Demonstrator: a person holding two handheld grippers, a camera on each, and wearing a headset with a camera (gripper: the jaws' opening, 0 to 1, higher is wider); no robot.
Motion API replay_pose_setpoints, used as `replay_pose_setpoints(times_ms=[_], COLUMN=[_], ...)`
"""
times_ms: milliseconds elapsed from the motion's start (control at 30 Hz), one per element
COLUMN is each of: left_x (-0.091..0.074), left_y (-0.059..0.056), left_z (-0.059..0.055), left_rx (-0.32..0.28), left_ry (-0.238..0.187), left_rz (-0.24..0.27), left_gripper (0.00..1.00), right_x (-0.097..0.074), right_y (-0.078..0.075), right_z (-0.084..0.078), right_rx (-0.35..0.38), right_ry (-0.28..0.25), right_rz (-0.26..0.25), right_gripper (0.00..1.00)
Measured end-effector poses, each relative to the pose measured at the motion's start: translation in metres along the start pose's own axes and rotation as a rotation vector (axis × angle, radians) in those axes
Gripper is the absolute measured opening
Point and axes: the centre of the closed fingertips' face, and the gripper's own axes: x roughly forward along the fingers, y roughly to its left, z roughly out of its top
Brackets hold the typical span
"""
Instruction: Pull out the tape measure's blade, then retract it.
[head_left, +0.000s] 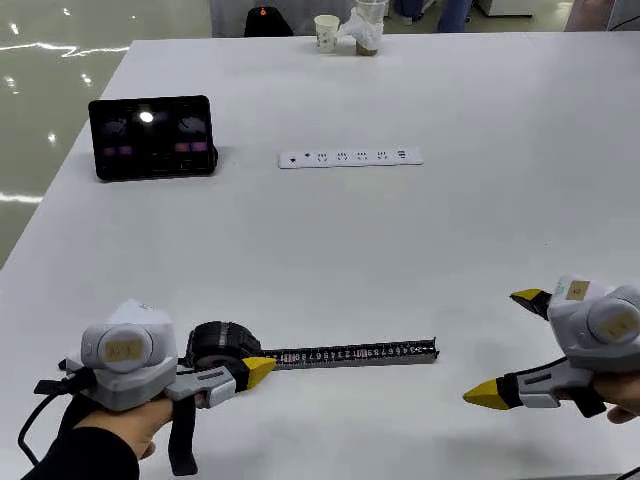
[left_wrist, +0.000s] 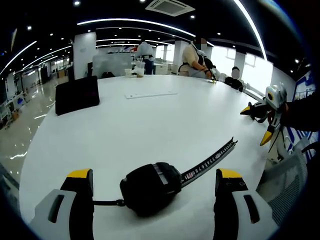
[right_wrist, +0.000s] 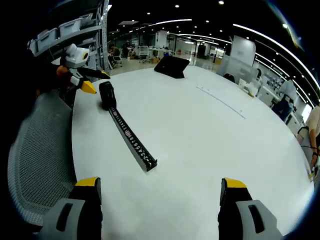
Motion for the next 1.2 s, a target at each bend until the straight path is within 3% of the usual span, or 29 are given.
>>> replay_pose_setpoints(times_ms=[300, 500, 667, 733, 800, 867, 967, 1200], left_x=[0.003, 0.008, 0.009, 0.010, 0.011, 0.014, 0.018, 0.019], left_y=[0.008, 0.006, 0.005, 0.006, 0.003, 0.004, 0.004, 0.010], left_z=[0.003, 0.000, 0.003, 0.003, 0.007, 0.002, -0.005, -0.010], left_rx=[-0.045, -0.063, -0.043, -0.037, -0.050, -0.012, -0.028, -0.051], left_ry=[-0.063, -0.061, -0.077, -0.089, -0.134, -0.121, -0.101, -0.126], left_rz=[0.091, 0.106, 0.137, 0.148, 0.138, 0.156, 0.156, 0.189], left_gripper=[0.99, 0.99, 0.99, 0.99, 0.99, 0.99, 0.99, 0.99], right_x=[0.008, 0.014, 0.020, 0.023, 0.026, 0.030, 0.036, 0.052], right_y=[0.003, 0.002, -0.001, -0.001, -0.002, -0.001, 0.000, 0.001], right_z=[0.009, 0.008, 0.009, 0.012, 0.013, 0.018, 0.020, 0.017], right_rx=[-0.089, -0.151, -0.201, -0.227, -0.257, -0.275, -0.297, -0.332], right_ry=[0.038, 0.064, 0.100, 0.106, 0.127, 0.132, 0.150, 0.194], right_rz=[0.039, 0.075, 0.117, 0.130, 0.148, 0.162, 0.181, 0.236], right_gripper=[0.99, 0.99, 0.99, 0.99, 0.96, 0.96, 0.96, 0.93])
